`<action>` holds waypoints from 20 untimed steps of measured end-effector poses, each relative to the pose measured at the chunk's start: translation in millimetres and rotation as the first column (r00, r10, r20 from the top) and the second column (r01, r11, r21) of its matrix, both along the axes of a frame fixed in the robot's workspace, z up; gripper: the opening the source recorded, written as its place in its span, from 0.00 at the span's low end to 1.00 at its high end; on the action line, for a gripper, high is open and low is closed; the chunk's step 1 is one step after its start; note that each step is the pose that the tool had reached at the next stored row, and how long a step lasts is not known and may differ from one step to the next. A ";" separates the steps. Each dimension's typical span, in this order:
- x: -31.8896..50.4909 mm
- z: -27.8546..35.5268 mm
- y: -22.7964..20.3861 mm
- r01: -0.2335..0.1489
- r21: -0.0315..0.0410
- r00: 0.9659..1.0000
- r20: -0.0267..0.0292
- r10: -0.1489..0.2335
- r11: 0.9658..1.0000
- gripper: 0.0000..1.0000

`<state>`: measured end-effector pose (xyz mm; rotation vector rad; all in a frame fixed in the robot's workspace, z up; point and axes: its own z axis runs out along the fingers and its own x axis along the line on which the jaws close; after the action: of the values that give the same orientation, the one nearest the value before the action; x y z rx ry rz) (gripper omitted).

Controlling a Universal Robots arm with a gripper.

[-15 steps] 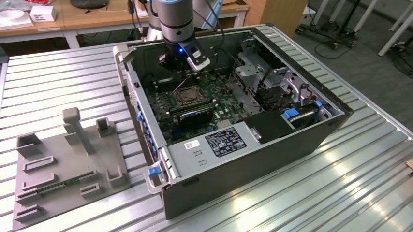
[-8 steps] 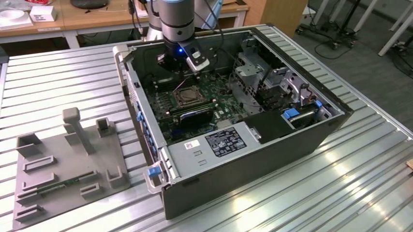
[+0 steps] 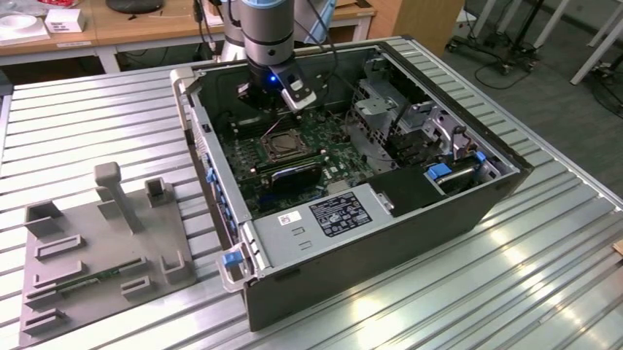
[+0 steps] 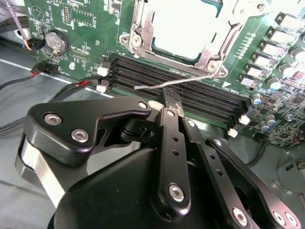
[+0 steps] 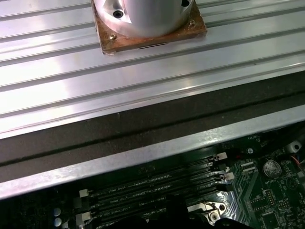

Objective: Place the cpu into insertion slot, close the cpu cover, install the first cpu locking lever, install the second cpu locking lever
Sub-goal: 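Install the first cpu locking lever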

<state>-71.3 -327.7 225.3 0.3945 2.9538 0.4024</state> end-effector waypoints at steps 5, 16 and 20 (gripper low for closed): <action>0.1 -0.6 0.0 0.000 0.000 1.000 0.000 0.000 1.000 0.11; 0.1 -5.1 0.0 0.000 -0.004 1.000 0.000 0.000 1.000 0.11; 0.5 -5.6 0.0 0.000 -0.004 1.000 0.000 0.000 1.000 0.11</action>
<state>-70.8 -327.7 219.8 0.3941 2.9542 0.3961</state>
